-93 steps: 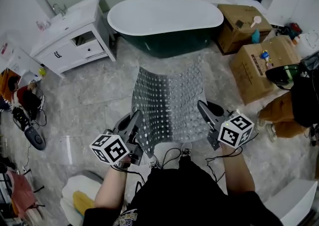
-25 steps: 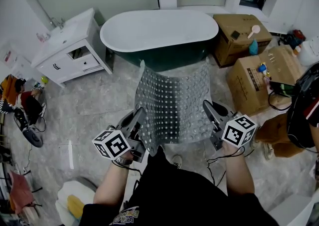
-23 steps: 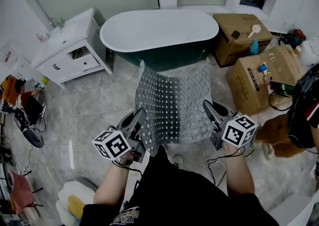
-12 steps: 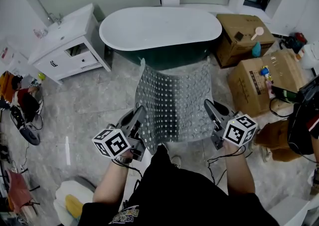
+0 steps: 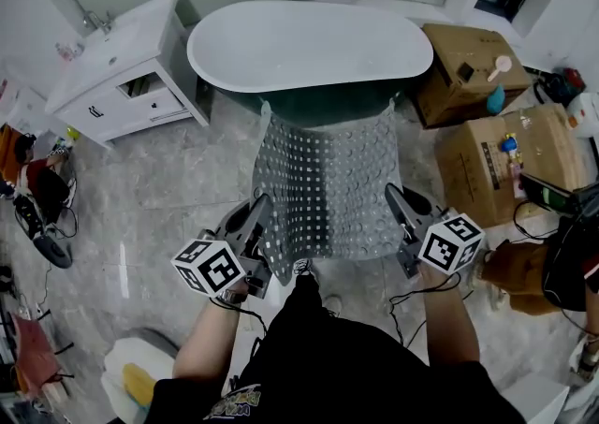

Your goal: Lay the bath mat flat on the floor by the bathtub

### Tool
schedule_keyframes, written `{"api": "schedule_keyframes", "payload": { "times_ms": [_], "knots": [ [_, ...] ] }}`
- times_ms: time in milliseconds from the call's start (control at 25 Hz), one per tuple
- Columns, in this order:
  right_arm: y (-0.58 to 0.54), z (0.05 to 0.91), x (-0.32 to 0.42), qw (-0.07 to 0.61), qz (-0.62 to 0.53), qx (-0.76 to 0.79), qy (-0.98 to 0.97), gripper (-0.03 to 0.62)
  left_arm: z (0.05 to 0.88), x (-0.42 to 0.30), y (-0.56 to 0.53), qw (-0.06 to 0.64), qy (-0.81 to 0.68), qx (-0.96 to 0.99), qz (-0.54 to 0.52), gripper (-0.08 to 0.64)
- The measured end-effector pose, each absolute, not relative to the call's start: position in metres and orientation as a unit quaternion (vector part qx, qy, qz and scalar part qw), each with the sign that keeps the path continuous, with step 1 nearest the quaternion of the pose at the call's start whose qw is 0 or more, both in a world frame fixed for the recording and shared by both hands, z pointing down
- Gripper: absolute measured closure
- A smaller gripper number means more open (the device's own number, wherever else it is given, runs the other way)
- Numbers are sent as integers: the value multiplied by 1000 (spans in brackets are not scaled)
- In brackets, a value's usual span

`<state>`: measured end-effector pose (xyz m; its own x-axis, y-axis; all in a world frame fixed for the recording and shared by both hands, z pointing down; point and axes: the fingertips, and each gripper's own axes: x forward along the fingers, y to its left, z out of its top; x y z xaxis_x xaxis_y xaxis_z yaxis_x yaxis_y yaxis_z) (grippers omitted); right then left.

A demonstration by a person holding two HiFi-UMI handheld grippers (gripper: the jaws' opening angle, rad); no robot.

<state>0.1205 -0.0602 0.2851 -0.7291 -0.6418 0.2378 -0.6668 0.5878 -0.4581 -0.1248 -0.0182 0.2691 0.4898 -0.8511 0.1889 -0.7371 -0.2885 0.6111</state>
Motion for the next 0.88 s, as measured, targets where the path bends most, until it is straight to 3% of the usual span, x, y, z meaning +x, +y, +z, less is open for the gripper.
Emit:
{"api": "schedule_keyframes", "payload": {
  "times_ms": [880],
  "knots": [
    [-220,341,50,51,296,389,-871,560,315,-225,-165,329,-528,780,-74,528]
  ]
}}
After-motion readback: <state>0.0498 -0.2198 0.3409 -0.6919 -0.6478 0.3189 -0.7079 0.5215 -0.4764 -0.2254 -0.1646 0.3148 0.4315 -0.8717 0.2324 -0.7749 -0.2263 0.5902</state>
